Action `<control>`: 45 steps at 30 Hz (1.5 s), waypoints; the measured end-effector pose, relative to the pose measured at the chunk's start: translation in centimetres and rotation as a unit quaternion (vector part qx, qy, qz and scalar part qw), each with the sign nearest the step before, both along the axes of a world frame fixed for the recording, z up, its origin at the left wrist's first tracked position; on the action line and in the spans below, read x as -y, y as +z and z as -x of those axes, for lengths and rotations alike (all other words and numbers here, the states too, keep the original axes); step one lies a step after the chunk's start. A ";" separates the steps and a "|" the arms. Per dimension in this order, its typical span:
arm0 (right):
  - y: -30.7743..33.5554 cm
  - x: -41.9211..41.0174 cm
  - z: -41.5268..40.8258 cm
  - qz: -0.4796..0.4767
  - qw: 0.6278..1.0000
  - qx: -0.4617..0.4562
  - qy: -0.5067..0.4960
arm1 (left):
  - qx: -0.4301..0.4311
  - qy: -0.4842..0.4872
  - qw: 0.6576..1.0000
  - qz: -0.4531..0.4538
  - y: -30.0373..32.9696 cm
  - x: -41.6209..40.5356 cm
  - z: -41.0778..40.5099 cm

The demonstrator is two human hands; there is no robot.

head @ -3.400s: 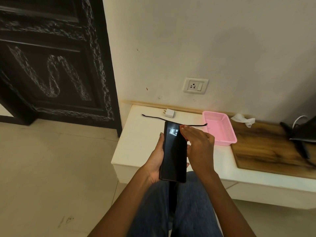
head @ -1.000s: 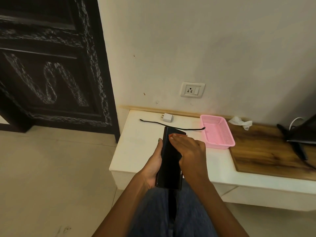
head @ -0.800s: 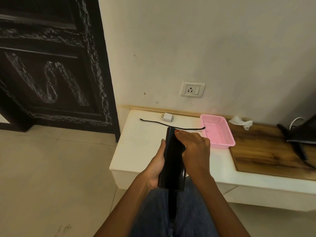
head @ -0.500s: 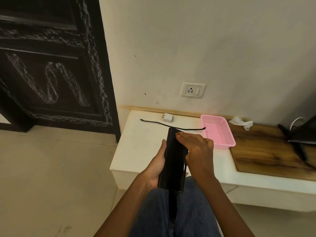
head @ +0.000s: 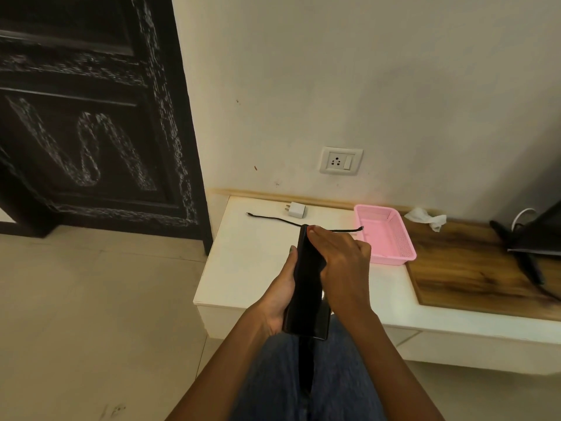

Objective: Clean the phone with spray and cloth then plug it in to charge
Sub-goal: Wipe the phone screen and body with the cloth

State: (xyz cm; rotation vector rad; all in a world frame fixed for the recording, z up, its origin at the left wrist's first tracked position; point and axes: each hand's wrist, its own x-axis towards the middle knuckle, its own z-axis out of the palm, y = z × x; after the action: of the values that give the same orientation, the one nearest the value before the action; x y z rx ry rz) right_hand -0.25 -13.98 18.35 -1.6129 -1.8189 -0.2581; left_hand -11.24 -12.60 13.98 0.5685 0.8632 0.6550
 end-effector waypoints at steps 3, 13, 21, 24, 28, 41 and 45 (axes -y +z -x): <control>-0.7 0.5 -0.2 -0.023 0.999 0.017 0.029 | 0.018 -0.001 1.000 0.005 -0.4 -0.3 0.5; -1.0 0.7 0.6 -0.015 0.999 0.024 0.017 | 0.029 0.008 1.000 0.004 -0.4 -0.3 0.1; 0.0 -0.1 0.2 0.002 1.000 0.009 -0.006 | 0.042 0.001 0.999 0.009 0.0 -0.2 -0.5; -0.7 0.5 0.5 -0.032 0.999 0.022 0.029 | 0.067 0.011 0.998 0.013 -0.2 -0.1 -0.2; -0.7 0.6 0.4 -0.042 0.998 0.016 0.040 | 0.073 0.031 0.997 0.019 -0.6 0.1 -0.2; -0.9 0.4 0.7 -0.034 0.999 -0.008 0.040 | 0.081 0.024 0.996 0.022 -0.4 -0.2 0.4; -1.2 0.9 1.4 -0.066 0.996 -0.017 0.055 | 0.102 0.015 0.994 0.028 -0.4 -0.3 0.6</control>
State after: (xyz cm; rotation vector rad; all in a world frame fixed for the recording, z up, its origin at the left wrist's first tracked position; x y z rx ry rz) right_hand -1.66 -14.85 17.14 -1.4131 -1.8186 -0.2932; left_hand -11.89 -12.27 13.61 0.4312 0.6975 0.7010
